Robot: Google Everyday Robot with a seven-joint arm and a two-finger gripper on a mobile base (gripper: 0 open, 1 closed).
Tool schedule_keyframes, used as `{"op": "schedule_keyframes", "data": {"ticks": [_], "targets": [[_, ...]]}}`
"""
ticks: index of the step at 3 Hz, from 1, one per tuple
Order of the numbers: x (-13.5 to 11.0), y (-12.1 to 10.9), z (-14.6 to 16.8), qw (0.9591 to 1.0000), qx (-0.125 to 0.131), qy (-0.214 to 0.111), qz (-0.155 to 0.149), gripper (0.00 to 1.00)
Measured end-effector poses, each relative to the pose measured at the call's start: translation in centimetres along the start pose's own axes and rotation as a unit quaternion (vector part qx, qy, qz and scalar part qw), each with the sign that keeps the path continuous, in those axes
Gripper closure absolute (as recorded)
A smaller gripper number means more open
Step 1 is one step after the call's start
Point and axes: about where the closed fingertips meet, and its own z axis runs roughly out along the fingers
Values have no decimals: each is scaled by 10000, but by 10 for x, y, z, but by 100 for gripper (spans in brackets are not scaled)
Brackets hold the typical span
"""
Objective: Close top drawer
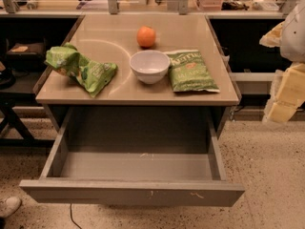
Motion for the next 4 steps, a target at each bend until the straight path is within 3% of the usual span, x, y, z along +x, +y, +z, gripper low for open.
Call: {"op": "schedule_keyframes", "data": {"ticks": [1, 2, 4], "targets": [[0, 0, 0, 10000, 0, 0, 0, 0], [0, 0, 0, 10000, 0, 0, 0, 17], [0, 0, 0, 10000, 1, 0, 0, 64]]}}
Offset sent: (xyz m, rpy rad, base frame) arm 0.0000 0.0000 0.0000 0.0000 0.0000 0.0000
